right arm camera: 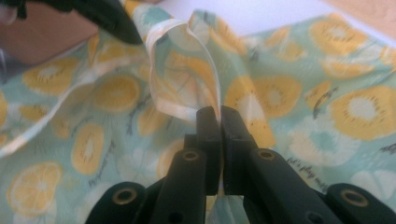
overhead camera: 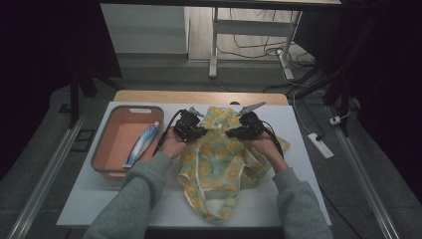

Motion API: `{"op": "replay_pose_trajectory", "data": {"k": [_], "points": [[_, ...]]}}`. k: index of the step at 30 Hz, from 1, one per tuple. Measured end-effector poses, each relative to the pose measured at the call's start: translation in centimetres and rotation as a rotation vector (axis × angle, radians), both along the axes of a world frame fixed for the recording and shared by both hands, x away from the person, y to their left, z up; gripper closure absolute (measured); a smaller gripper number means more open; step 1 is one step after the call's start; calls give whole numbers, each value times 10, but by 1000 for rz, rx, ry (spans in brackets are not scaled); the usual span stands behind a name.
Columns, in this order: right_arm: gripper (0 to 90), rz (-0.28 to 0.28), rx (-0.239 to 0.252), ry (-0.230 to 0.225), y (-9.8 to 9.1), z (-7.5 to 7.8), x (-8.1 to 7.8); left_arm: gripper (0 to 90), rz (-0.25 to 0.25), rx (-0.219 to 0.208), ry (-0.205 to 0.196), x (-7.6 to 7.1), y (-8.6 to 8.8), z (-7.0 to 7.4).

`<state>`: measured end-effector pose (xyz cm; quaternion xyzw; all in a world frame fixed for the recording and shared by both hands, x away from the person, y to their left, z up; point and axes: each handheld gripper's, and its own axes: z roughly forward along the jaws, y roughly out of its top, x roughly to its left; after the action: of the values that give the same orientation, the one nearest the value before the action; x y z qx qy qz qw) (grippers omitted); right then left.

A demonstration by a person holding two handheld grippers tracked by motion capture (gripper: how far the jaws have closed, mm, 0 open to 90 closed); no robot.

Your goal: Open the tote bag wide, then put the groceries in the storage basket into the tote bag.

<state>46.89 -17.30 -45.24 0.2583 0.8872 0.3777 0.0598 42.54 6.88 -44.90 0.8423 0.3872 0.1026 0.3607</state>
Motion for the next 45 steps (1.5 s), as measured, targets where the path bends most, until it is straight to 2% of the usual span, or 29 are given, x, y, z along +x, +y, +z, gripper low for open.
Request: {"op": "replay_pose_trajectory", "data": {"k": [1, 3, 4, 5, 6, 7, 9, 12, 14, 18, 22, 25, 28, 32, 38, 45], "points": [[884, -5, 6, -6, 0, 2, 0, 883, -3, -4, -5, -1, 2, 2], [886, -47, 42, -13, 1, 7, 5, 798, 4, -17, -14, -2, 5, 4], [886, -47, 42, -13, 1, 7, 5, 798, 9, -24, -20, -3, 7, 5], [887, -64, 44, -13, 1, 8, 7, 728, 17, -32, -24, -4, 9, 7], [887, -96, 47, -8, 1, 7, 13, 573, 21, -40, -30, -6, 11, 8], [887, -96, 47, -8, 1, 7, 13, 573, 20, -36, -39, -8, 13, 10], [887, -125, 49, 9, 0, 2, 19, 386, 17, -32, -60, -14, 17, 16], [887, -175, 58, 50, -2, -9, 31, 285, 12, -55, -97, -28, 28, 27], [887, -185, 56, 55, -2, -12, 33, 280, 5, -81, -105, -36, 38, 34], [886, -192, 58, 72, -2, -18, 35, 276, 1, -104, -130, -52, 56, 44], [886, -180, 69, 52, -2, -11, 29, 278, 8, -86, -139, -59, 80, 52], [886, -174, 73, 31, -2, -4, 25, 281, 31, -77, -124, -58, 99, 55], [885, -168, 73, 20, -3, 0, 21, 288, 87, -52, -112, -54, 116, 53], [885, -171, 83, 19, -5, 0, 21, 290, 112, -50, -87, -49, 131, 49], [886, -148, 116, 8, -6, 3, 19, 291, 150, -57, -51, -40, 143, 41], [886, -124, 130, -18, -8, 6, 12, 286, 206, -30, -25, -32, 153, 33]]}}
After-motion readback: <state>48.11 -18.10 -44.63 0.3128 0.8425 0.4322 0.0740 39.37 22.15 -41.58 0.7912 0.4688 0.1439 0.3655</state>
